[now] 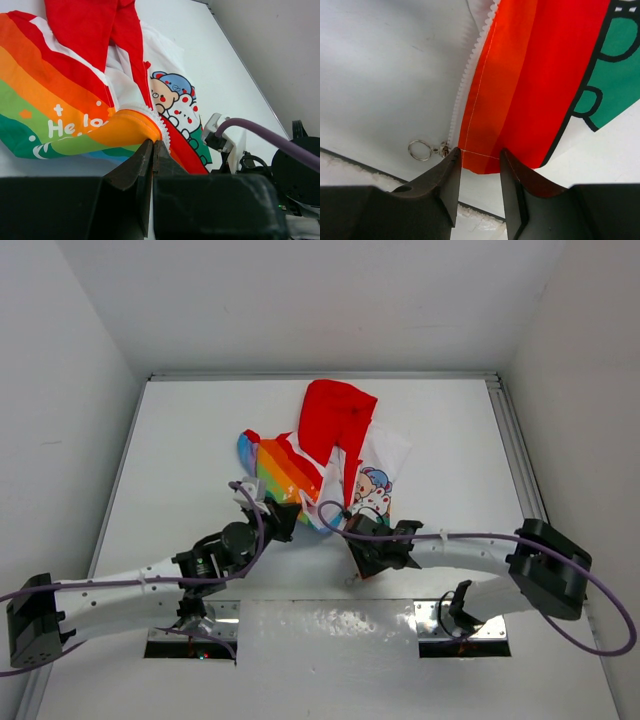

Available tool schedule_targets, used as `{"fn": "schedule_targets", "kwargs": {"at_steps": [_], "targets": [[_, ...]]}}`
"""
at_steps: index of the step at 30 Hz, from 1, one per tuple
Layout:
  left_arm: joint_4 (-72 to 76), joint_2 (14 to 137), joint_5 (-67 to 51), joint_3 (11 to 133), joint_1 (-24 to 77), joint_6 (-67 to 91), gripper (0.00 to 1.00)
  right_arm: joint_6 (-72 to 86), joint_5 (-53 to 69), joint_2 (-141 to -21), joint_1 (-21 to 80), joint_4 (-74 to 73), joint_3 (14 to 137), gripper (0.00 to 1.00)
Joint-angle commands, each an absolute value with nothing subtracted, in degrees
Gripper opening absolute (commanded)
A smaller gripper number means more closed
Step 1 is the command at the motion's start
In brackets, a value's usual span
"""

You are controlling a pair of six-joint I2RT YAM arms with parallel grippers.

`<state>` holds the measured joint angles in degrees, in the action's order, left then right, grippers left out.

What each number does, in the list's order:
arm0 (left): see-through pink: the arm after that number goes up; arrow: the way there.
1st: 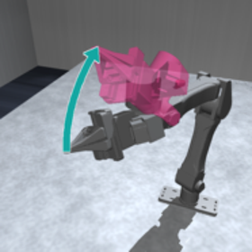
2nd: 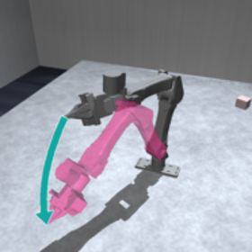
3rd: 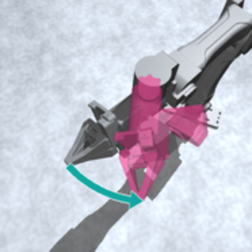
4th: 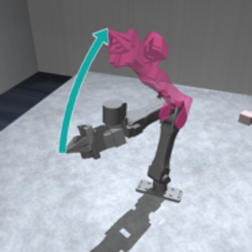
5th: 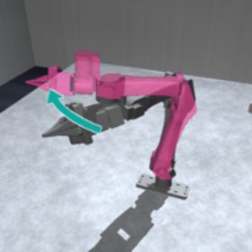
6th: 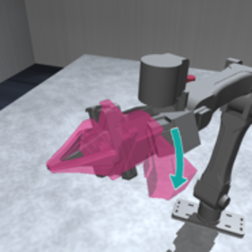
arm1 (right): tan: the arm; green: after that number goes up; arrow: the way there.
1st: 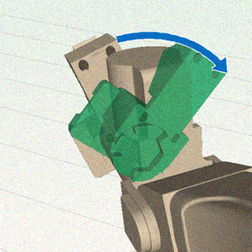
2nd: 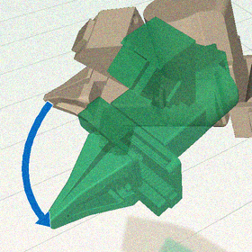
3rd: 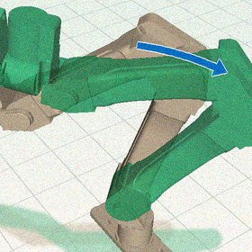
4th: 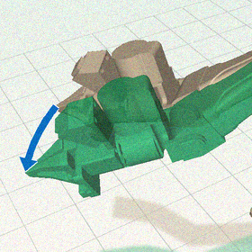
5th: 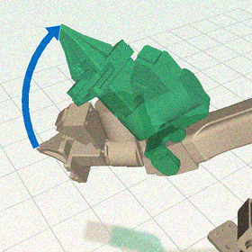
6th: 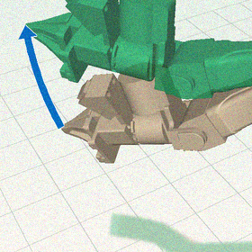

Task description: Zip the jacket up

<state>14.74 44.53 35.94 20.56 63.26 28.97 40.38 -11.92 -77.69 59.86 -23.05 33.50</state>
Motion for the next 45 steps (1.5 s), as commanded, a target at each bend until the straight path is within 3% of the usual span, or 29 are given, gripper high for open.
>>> {"fn": "schedule_targets", "kwargs": {"at_steps": [1,14,15,17,27,34,37,45], "targets": [[16.4,43.0,36.9,20.4,62.8,29.3,0.0,41.5,-13.9,-79.1,60.7,-24.3,35.2,0.37],[14.9,42.0,37.4,20.0,62.8,29.4,0.0,45.3,-17.0,-83.0,63.1,-20.4,31.1,0.36],[14.3,42.1,37.2,20.5,62.8,29.3,0.0,45.6,-16.4,-82.9,63.0,-19.4,29.8,0.34],[14.7,41.5,37.7,20.0,62.8,29.4,0.0,46.9,-15.5,-82.3,63.1,-17.7,28.3,0.19],[14.9,42.3,36.6,20.6,62.8,29.8,0.0,48.3,-15.0,-77.1,63.1,-14.5,25.8,0.0],[14.1,41.3,34.5,21.6,62.8,30.6,0.0,47.0,-16.1,-66.7,63.1,-3.6,23.0,0.0],[13.6,40.6,33.8,22.3,62.8,31.1,0.0,43.4,-18.2,-62.4,63.1,9.9,20.5,0.0],[14.3,41.0,32.3,22.9,62.7,32.5,0.0,35.2,-21.4,-54.7,63.1,26.2,18.3,0.0]]}}
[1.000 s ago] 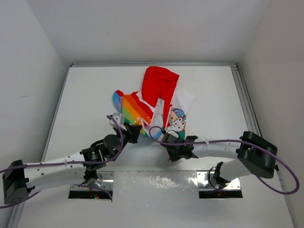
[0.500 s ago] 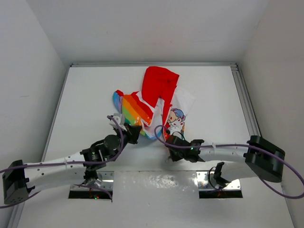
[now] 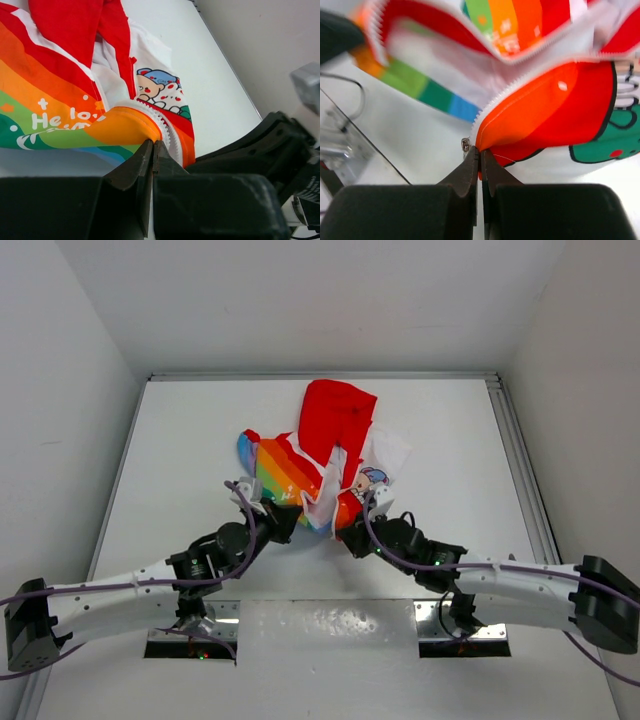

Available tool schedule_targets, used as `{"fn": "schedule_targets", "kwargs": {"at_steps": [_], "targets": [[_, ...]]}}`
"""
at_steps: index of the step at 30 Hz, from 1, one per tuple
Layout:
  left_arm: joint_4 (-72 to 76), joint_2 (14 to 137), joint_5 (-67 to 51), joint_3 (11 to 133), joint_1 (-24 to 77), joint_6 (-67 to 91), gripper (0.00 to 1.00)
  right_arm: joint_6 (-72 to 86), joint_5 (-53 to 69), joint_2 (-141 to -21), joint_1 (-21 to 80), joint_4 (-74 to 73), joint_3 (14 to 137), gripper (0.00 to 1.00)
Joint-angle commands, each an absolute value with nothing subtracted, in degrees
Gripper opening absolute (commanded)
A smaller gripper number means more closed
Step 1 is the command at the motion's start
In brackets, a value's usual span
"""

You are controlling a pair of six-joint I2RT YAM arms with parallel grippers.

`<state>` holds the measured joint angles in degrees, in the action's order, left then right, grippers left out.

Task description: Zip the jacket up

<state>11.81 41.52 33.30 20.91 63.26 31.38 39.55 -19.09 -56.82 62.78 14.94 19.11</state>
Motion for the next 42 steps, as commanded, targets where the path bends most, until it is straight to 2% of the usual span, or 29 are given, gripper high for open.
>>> {"fn": "schedule_targets", "kwargs": {"at_steps": [1,13,23,31,42], "targets": [[14.3,41.0,32.3,23.0,62.7,32.7,0.0,34.8,-21.4,-53.9,63.0,28.8,18.0,0.0],[16.3,41.5,27.1,24.6,62.5,35.2,0.0,33.5,-17.3,-49.2,63.0,44.2,12.5,0.0],[17.5,42.1,24.4,26.8,61.2,34.4,0.0,34.4,-11.1,-50.8,62.9,46.7,16.3,0.0],[21.4,40.9,21.0,23.6,61.1,34.5,0.0,34.9,-12.0,-49.7,62.9,47.0,15.6,0.0],[19.4,39.0,21.2,23.2,61.1,35.5,0.0,33.8,-12.9,-48.6,62.9,45.1,15.9,0.0]]}}
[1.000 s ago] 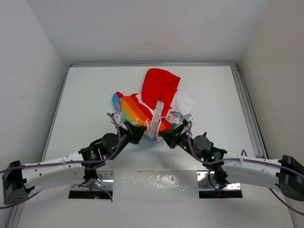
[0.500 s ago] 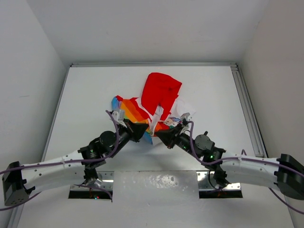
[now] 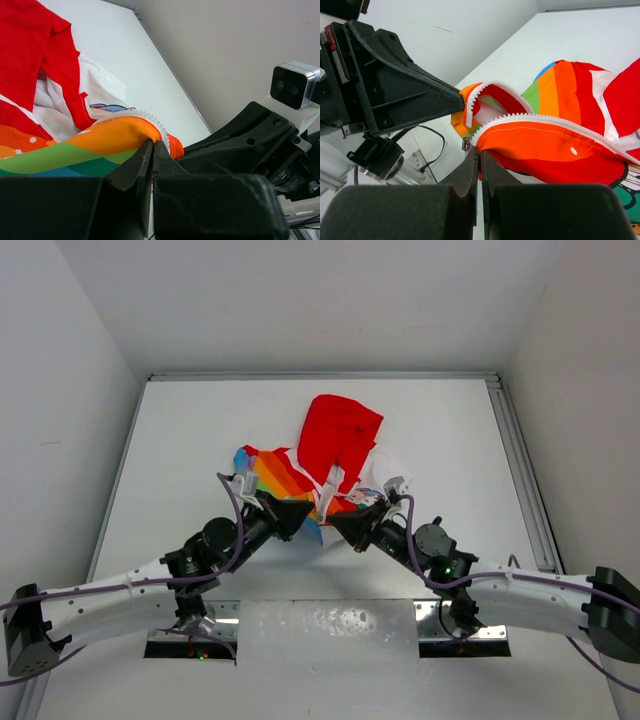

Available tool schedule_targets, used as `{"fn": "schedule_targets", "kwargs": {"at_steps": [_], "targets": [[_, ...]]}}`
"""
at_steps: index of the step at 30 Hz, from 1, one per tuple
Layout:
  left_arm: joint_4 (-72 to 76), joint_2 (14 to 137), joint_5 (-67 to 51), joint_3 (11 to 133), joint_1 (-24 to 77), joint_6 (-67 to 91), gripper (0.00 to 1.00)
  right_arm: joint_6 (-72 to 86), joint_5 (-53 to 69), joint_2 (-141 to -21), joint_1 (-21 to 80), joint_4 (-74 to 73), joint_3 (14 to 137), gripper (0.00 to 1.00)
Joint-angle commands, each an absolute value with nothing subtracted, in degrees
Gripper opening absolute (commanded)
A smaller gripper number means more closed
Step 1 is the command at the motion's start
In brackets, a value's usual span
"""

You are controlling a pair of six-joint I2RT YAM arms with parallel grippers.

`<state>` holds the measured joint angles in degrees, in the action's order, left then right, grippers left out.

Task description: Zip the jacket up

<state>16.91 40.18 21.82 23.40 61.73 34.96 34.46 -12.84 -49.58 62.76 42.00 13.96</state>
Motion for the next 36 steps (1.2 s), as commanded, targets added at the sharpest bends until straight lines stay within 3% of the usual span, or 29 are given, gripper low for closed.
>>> {"fn": "schedule_targets", "kwargs": {"at_steps": [1,36], "targets": [[19.3,39.2,21.2,23.2,61.2,35.4,0.0,33.7,-13.0,-48.4,62.9,45.2,15.9,0.0],[19.4,39.2,18.4,22.1,61.1,36.0,0.0,32.3,-13.9,-47.5,62.9,43.7,16.3,0.0]]}}
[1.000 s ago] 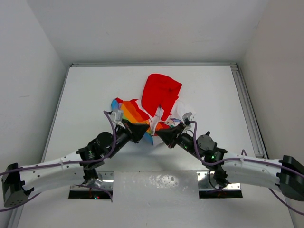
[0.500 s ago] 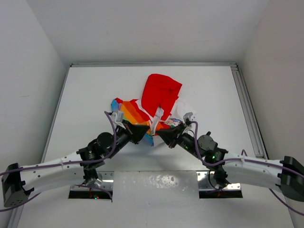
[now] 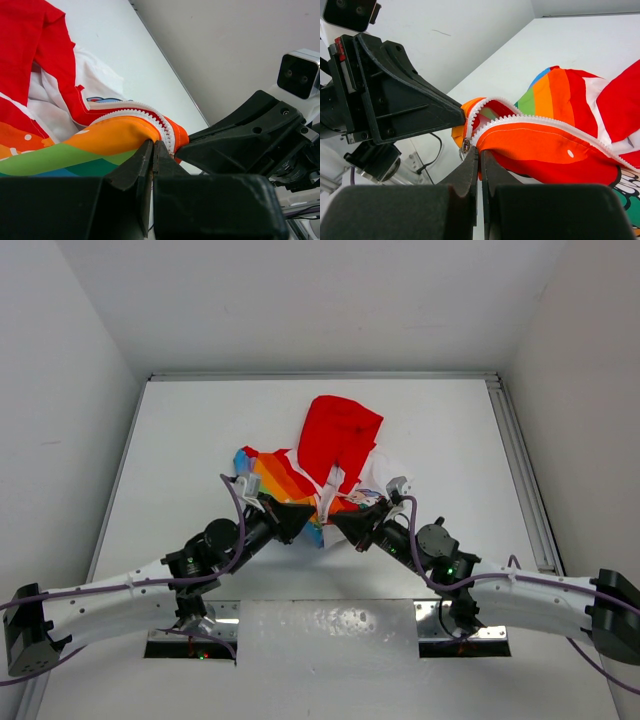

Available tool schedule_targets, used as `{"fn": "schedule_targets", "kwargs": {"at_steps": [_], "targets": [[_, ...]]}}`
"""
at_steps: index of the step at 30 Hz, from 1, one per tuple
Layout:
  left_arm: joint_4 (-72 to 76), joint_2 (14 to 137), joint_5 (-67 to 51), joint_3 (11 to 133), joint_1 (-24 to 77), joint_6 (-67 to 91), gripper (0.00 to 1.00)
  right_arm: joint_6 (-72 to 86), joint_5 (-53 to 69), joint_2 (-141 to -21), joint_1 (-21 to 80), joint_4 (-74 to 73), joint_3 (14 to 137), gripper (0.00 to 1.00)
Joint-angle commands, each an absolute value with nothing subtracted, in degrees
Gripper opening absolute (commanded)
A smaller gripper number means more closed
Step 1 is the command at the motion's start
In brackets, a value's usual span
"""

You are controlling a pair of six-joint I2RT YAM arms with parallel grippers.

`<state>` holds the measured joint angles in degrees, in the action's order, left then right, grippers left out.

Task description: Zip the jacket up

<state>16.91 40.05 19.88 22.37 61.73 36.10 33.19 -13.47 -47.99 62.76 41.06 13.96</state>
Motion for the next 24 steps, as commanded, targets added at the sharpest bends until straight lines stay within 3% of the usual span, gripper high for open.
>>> {"fn": "schedule_targets", "kwargs": {"at_steps": [1,24], "targets": [[19.4,39.4,18.5,22.1,61.1,36.2,0.0,32.3,-13.9,-47.4,62.9,43.6,16.5,0.0],[14.5,39.6,14.2,22.8,61.1,36.1,0.0,30.2,-13.3,-46.8,62.9,44.1,18.4,0.0]]}}
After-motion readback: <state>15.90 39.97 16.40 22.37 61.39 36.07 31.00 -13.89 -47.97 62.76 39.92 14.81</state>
